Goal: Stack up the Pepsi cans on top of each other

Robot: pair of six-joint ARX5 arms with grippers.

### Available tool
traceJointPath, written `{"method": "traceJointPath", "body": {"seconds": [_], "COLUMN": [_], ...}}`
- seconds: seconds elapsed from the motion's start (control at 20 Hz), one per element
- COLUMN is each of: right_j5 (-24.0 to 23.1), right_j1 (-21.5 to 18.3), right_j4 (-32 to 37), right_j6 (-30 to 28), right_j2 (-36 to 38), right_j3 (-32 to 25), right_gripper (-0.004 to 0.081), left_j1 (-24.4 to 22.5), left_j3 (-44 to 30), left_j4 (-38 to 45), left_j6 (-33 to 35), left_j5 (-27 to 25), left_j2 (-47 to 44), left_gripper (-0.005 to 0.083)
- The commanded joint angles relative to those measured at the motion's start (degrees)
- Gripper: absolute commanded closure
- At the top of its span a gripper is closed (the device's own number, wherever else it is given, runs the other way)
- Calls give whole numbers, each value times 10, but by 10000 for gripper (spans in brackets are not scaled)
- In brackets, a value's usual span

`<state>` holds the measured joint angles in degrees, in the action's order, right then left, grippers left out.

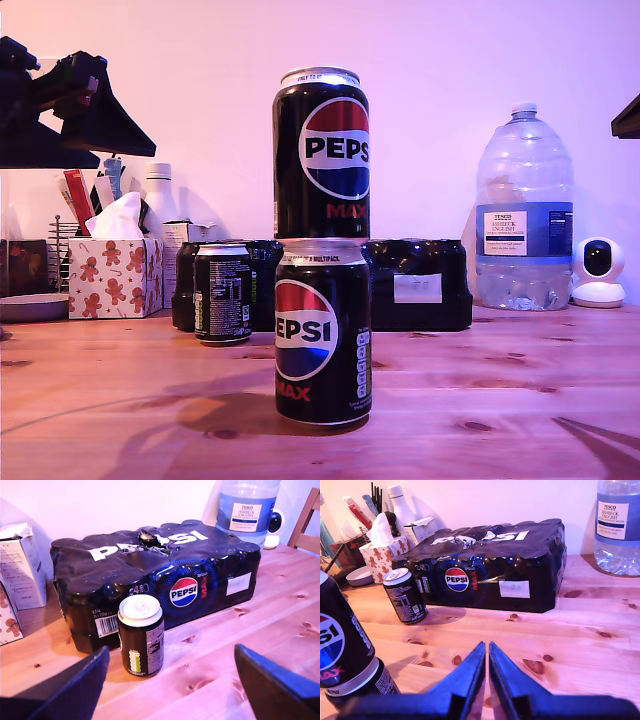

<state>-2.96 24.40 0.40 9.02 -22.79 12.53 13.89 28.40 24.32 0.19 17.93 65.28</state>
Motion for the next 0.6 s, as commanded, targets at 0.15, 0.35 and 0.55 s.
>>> {"method": "traceJointPath", "body": {"seconds": [0.15,0.35,0.55], "right_j5": [27,150,178], "right_j1": [-2,4,33], "right_j4": [16,58,58], "right_j6": [2,-17,-18], "right_j2": [-3,-3,-3], "right_j3": [-2,-2,-2], "right_gripper": [783,783,783], "left_j1": [2,1,-5], "left_j3": [-3,-3,2], "left_j4": [92,238,311], "left_j6": [20,30,28], "left_j5": [35,49,53], "left_j2": [104,214,305], "left_gripper": [48,47,47]}}
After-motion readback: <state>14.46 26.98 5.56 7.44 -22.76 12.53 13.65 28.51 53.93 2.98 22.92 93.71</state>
